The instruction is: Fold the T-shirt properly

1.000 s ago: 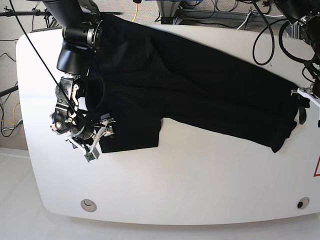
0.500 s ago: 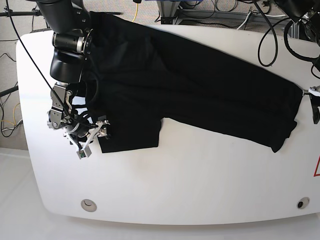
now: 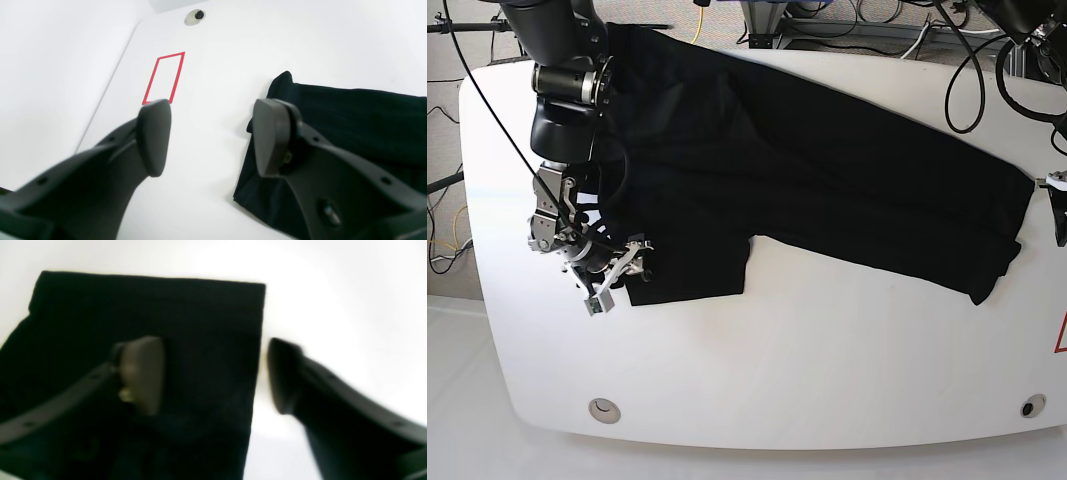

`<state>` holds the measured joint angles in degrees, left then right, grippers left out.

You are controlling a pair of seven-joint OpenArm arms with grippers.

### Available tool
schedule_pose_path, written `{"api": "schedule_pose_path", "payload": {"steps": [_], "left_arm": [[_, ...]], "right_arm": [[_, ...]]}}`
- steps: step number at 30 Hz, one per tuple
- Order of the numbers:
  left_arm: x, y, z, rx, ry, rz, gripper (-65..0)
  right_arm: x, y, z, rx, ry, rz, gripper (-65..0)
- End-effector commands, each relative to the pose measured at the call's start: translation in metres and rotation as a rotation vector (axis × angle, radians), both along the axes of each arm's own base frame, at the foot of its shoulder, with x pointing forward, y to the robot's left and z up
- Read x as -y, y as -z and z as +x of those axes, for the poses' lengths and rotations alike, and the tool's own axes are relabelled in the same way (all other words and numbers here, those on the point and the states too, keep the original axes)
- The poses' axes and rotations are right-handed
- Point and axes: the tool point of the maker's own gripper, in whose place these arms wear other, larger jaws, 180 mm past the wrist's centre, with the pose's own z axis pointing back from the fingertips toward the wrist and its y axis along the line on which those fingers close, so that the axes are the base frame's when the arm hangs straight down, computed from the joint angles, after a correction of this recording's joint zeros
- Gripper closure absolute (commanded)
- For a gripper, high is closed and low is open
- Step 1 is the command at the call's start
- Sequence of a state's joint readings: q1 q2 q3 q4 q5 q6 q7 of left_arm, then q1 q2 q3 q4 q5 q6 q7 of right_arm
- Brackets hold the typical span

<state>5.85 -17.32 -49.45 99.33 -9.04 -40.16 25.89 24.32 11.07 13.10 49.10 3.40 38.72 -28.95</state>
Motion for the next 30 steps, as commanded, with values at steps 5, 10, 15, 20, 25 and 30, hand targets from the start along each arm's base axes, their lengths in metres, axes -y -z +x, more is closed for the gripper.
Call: {"api": "schedule_pose_path", "payload": {"steps": [5, 10, 15, 20, 25, 30], "left_arm": [[-0.001, -0.019, 0.003, 0.05, 0.015, 0.028, -36.1], [-0.001, -0.014, -0.001, 0.034, 0.015, 0.028, -36.1], [0.0, -0.012, -0.001, 0.034, 0.014, 0.024, -36.1], [0.001, -0.012, 0.0, 0.033, 0.017, 0.023, -36.1], [0.001, -0.012, 0.0, 0.032, 0.019, 0.023, -36.1], [0.001, -0.012, 0.0, 0.032, 0.019, 0.023, -36.1]], "right_arm": [[-0.034, 0.026, -0.037, -0.092, -0.119, -0.052, -14.2], [-0.053, 0.03, -0.051, -0.097, -0.151, -0.048, 0.0], [-0.053, 0.022, -0.051, -0.088, -0.165, -0.077, 0.0], [-0.049, -0.001, -0.047, -0.023, -0.171, -0.12, 0.0], [-0.043, -0.036, -0.04, 0.047, -0.182, -0.196, 0.0], [-0.037, -0.06, -0.043, 0.066, -0.187, -0.275, 0.0]]}}
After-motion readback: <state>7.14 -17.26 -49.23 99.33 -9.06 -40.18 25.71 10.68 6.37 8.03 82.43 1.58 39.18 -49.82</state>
